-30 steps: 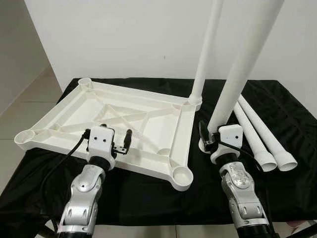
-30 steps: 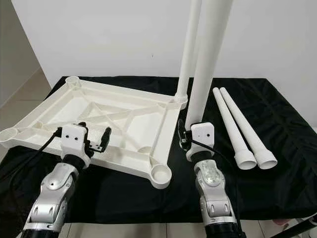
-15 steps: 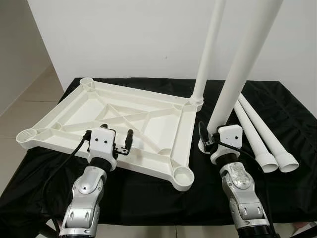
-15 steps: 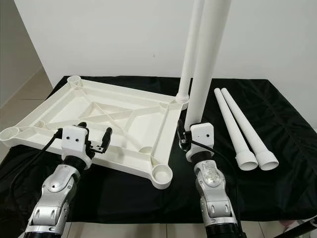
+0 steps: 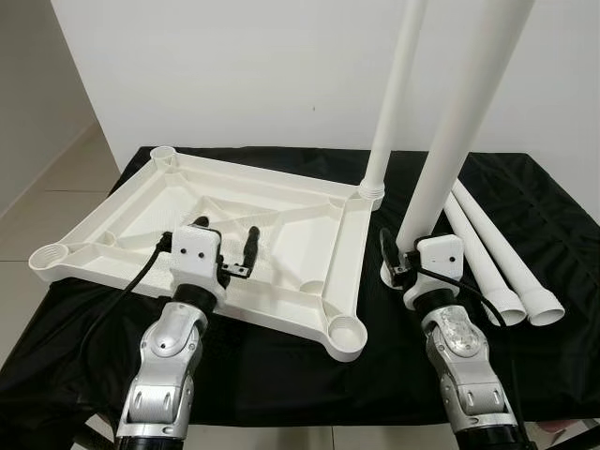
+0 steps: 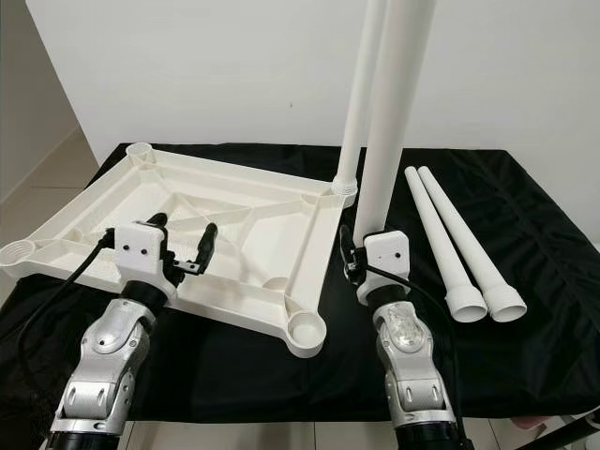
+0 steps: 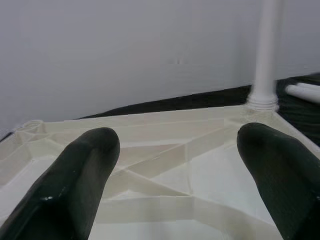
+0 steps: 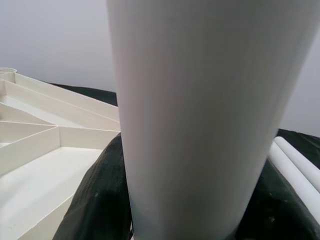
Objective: Building children table
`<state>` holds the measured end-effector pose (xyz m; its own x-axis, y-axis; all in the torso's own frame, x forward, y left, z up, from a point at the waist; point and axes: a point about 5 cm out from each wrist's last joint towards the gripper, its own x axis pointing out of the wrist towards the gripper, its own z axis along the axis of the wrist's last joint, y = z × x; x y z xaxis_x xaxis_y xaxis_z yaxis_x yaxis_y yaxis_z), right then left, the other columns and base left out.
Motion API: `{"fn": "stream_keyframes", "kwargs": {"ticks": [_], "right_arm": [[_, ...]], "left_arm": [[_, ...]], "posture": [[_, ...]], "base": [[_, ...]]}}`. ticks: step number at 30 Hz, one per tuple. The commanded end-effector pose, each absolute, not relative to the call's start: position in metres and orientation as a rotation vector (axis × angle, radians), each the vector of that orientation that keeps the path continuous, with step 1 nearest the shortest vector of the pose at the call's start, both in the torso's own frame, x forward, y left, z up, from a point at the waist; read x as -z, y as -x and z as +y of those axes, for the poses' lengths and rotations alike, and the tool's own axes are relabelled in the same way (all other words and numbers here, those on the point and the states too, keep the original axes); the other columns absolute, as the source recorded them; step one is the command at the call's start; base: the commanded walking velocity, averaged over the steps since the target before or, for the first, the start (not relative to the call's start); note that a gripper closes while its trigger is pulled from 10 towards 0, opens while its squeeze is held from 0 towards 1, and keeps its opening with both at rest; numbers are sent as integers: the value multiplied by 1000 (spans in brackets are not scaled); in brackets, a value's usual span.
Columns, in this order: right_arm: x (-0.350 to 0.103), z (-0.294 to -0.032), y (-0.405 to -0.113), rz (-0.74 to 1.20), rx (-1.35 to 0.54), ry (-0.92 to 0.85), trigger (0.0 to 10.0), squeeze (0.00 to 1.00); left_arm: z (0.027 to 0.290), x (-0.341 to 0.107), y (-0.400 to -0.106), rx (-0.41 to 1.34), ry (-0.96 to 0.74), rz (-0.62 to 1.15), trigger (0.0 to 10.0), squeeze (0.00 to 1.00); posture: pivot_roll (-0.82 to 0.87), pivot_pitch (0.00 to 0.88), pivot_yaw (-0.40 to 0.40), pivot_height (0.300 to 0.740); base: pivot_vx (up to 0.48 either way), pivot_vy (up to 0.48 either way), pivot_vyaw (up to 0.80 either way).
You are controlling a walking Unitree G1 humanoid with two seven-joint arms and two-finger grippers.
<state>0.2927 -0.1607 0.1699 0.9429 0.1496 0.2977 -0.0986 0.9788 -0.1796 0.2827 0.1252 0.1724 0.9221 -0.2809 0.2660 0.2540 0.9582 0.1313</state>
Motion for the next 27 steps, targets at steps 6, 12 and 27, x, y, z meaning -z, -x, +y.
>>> {"fn": "stream_keyframes", "kwargs": {"ticks": [6,12,27], "right_arm": [[-178,-166,-295,-344,-121,185,10000,0],[-180,-170,-296,-350,-111,191,10000,0],[-187,-181,-296,-366,-73,215,10000,0]], "left_arm": [[97,-161,-277,559,-204,-273,10000,0],[86,-155,-275,650,-238,-259,10000,0],[72,-129,-273,965,-403,-140,10000,0]], "posture": [[-60,13,26,740],[-65,12,29,740],[-89,28,51,740]], "base": [[0,0,0],[0,0,0],[0,0,0]]}}
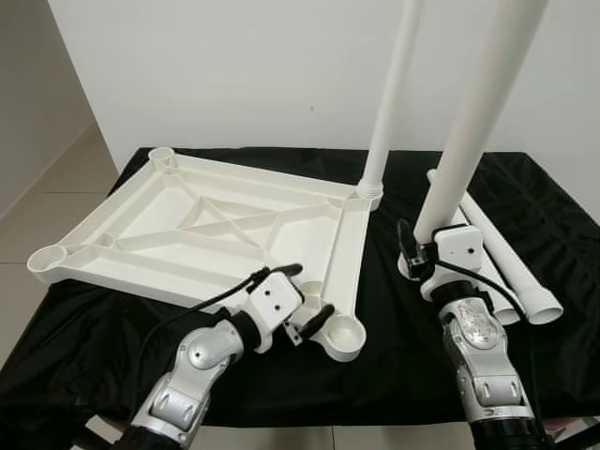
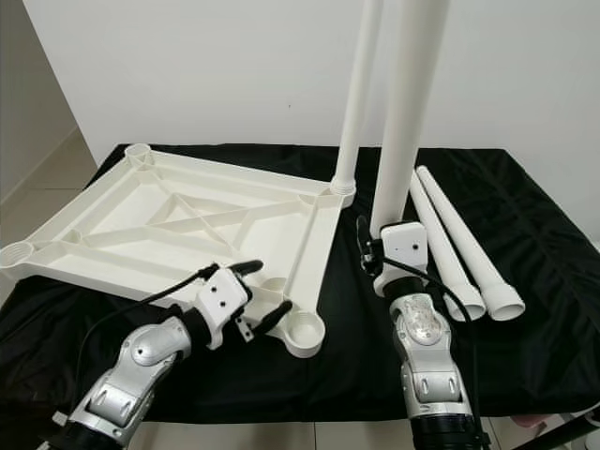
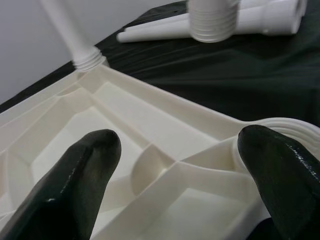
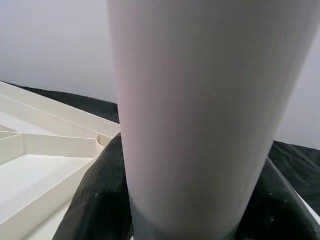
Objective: Building children table
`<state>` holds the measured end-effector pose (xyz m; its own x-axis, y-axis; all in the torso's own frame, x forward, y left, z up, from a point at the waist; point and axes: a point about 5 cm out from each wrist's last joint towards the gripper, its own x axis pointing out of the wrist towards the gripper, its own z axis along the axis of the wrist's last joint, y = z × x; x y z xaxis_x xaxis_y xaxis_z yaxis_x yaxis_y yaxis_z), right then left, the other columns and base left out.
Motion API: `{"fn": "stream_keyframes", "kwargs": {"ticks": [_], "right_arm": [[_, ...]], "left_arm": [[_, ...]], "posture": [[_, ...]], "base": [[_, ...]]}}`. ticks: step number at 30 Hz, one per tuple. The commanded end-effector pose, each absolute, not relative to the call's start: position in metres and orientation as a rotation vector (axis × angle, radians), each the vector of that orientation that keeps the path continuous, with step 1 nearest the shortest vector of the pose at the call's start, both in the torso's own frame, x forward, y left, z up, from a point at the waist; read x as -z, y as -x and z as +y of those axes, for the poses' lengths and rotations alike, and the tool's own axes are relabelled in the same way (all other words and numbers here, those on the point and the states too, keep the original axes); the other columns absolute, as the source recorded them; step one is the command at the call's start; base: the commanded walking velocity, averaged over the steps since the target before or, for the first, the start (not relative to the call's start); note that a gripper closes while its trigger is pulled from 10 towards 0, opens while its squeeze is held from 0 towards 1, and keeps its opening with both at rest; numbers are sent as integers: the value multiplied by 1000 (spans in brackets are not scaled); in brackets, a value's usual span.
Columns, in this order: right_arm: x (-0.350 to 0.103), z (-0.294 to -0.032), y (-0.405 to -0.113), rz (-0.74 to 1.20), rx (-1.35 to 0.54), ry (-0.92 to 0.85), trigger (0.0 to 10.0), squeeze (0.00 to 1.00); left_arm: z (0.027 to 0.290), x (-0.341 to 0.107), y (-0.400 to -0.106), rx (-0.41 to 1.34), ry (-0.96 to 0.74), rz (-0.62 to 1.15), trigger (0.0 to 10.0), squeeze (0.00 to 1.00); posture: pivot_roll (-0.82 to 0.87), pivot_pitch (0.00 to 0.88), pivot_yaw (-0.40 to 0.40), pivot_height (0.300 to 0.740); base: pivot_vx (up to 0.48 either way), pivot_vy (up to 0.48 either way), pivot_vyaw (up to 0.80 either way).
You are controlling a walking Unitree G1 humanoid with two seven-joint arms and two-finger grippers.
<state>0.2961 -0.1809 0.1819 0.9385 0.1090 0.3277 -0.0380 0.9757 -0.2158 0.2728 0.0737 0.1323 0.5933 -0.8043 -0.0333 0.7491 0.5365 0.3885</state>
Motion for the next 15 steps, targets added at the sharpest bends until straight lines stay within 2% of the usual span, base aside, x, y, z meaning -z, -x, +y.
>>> {"fn": "stream_keyframes", "kwargs": {"ticks": [1,15], "right_arm": [[-187,-181,-296,-366,-73,215,10000,0],[-191,-186,-296,-378,-59,228,10000,0]], "left_arm": [[72,-129,-273,965,-403,-140,10000,0],[90,-109,-276,1082,-507,0,10000,0]], "posture": [[-89,28,51,740],[-101,28,54,740]], "base": [[0,0,0],[0,0,0]]}}
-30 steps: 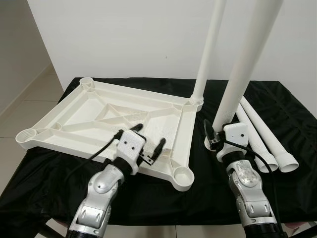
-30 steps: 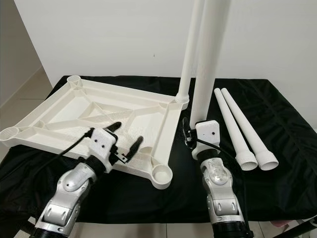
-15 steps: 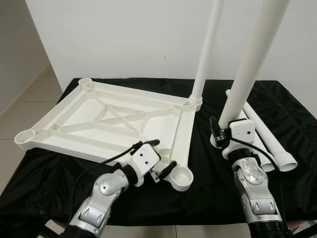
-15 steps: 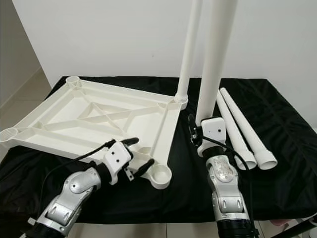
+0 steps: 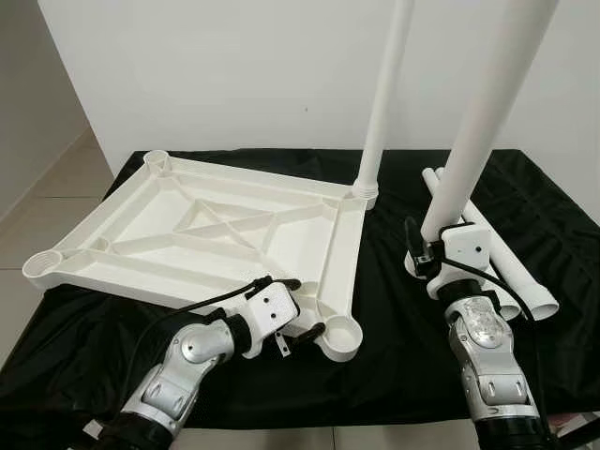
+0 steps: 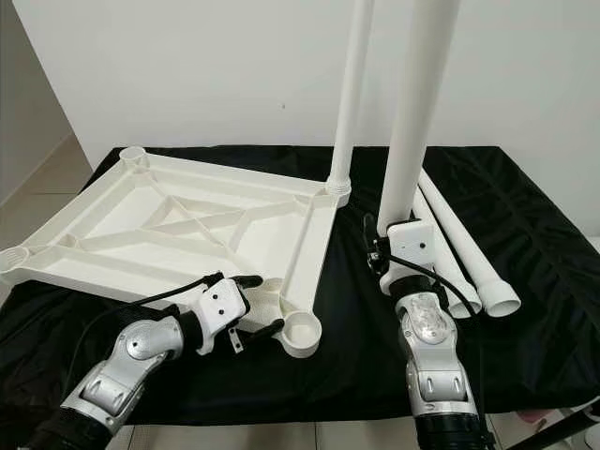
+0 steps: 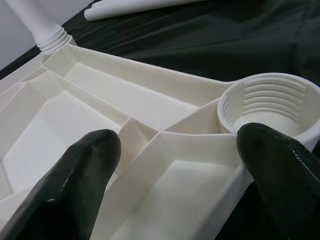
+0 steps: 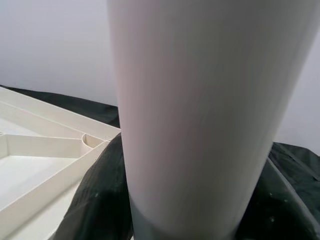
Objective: Building children table
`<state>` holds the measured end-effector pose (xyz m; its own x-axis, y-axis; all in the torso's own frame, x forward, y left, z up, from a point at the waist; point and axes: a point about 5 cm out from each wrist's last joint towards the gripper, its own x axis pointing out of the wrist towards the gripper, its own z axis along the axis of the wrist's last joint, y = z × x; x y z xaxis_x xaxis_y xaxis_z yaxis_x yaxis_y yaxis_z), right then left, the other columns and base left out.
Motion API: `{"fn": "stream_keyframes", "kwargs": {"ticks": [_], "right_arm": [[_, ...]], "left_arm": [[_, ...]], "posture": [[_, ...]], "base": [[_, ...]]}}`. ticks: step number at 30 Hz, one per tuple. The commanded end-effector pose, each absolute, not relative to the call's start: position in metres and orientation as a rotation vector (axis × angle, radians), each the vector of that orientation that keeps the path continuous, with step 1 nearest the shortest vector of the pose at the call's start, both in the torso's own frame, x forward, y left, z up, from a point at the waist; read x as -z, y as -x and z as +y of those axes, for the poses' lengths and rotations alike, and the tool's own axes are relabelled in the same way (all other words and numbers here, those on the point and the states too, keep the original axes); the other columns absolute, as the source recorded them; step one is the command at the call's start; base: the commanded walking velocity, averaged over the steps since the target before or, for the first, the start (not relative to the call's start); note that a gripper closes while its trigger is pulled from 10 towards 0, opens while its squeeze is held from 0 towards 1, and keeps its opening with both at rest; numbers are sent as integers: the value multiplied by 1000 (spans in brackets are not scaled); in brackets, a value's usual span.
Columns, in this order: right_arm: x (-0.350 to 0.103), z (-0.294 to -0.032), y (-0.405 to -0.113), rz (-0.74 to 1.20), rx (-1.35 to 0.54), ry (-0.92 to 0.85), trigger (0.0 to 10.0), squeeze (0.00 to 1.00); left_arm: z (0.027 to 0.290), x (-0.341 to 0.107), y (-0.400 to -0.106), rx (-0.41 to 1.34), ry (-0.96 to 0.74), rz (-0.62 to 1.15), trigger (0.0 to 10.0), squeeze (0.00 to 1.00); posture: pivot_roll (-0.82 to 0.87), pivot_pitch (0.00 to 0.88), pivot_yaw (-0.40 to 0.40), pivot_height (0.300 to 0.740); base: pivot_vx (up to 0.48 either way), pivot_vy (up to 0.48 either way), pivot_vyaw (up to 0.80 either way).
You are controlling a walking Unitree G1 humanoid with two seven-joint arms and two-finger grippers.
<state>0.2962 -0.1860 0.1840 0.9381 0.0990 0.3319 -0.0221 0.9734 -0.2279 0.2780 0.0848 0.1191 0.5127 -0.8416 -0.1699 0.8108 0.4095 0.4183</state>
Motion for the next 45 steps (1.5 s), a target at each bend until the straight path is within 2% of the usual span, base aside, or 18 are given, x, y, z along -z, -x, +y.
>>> {"fn": "stream_keyframes", "kwargs": {"ticks": [1,13,21,27,32,45], "right_arm": [[-191,-186,-297,-378,-59,229,10000,0],[-192,-186,-297,-381,-56,233,10000,0],[-190,-187,-296,-377,-53,237,10000,0],[-191,-186,-298,-377,-63,238,10000,0],[-193,-186,-299,-383,-68,246,10000,0],[-194,-189,-296,-389,-49,249,10000,0]], "left_arm": [[91,-108,-276,1094,-508,9,10000,0],[107,-114,-274,1152,-494,57,10000,0],[128,-128,-275,1084,-448,30,10000,0],[124,-127,-275,1089,-467,28,10000,0],[108,-125,-274,1159,-497,30,10000,0],[104,-112,-275,1207,-584,119,10000,0]], "posture": [[-101,28,54,740],[-104,30,58,740],[-97,32,55,740],[-94,29,49,740],[-106,22,47,740],[-124,16,61,740]], "base": [[0,0,0],[0,0,0],[0,0,0],[0,0,0],[0,0,0],[0,0,0]]}}
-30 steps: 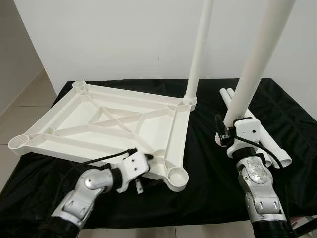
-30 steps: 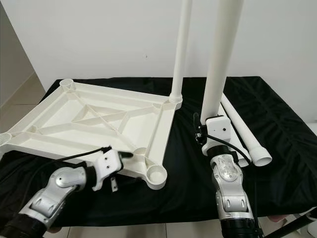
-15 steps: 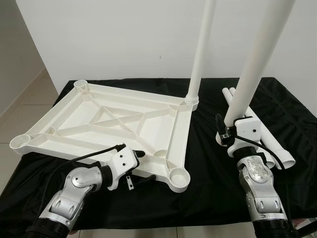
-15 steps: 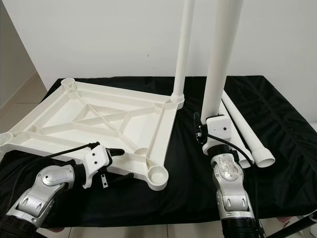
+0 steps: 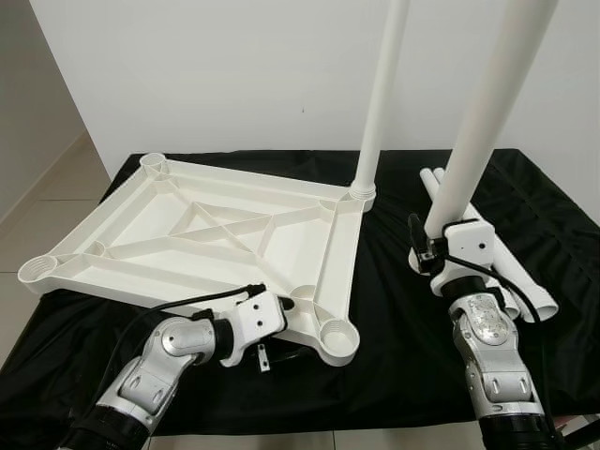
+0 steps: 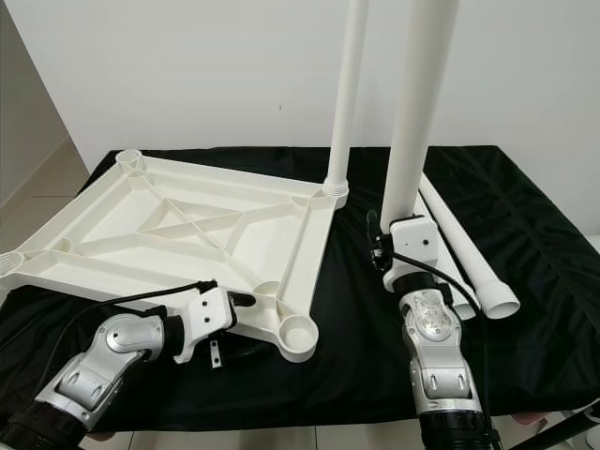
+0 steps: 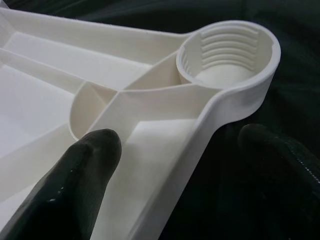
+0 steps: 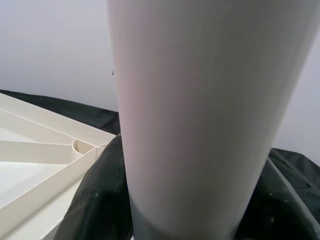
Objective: Building children table
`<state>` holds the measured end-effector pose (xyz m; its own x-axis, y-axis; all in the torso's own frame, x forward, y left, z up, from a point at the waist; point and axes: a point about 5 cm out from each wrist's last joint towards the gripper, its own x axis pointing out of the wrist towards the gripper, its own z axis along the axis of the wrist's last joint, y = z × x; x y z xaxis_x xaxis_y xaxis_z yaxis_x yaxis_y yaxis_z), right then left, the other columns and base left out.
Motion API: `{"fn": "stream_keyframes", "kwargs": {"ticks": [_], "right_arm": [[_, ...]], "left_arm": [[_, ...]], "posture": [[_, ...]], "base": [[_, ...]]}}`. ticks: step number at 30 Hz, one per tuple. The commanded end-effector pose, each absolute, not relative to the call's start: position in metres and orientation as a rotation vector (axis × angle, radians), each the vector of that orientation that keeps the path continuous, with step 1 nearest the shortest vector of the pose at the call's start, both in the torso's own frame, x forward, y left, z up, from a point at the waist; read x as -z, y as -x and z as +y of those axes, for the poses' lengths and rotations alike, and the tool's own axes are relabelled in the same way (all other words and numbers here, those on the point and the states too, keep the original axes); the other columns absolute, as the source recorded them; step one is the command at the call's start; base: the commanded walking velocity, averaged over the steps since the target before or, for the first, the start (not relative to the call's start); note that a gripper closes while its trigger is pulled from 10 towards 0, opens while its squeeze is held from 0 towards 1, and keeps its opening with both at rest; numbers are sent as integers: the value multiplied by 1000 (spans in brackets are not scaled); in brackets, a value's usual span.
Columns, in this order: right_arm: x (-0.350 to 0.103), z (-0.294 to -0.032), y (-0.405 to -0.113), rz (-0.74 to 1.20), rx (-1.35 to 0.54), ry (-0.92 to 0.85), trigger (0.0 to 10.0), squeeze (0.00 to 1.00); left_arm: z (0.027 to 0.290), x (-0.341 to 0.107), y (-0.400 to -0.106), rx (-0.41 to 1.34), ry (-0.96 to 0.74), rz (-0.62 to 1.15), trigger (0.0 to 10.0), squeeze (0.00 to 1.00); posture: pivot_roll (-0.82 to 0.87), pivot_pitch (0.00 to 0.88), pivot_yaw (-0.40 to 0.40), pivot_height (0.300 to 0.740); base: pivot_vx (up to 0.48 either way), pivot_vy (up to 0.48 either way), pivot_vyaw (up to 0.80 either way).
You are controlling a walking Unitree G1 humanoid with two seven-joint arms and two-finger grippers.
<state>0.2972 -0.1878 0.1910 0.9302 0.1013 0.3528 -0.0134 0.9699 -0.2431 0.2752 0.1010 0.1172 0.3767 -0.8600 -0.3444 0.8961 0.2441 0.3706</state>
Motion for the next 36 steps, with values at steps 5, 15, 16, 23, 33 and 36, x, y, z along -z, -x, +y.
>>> {"fn": "stream_keyframes", "kwargs": {"ticks": [5,15,16,23,33,36], "right_arm": [[-192,-189,-295,-385,-45,247,10000,0],[-190,-188,-293,-382,-34,241,10000,0],[-190,-188,-293,-382,-34,241,10000,0],[-190,-188,-293,-381,-22,237,10000,0],[-191,-191,-292,-383,-2,245,10000,0],[-191,-191,-292,-384,3,245,10000,0]], "left_arm": [[113,-107,-275,1208,-603,204,10000,0],[121,-107,-280,1213,-618,242,4784,0],[121,-107,-280,1213,-618,242,4784,0],[117,-112,-283,1232,-618,235,0,0],[110,-113,-282,1277,-612,238,0,0],[103,-114,-281,1296,-601,228,0,0]], "posture": [[-118,17,72,740],[-115,29,87,740],[-115,29,87,740],[-119,32,94,740],[-125,37,103,740],[-127,35,106,740]], "base": [[0,0,0],[0,0,0],[0,0,0],[0,0,0],[0,0,0],[0,0,0]]}}
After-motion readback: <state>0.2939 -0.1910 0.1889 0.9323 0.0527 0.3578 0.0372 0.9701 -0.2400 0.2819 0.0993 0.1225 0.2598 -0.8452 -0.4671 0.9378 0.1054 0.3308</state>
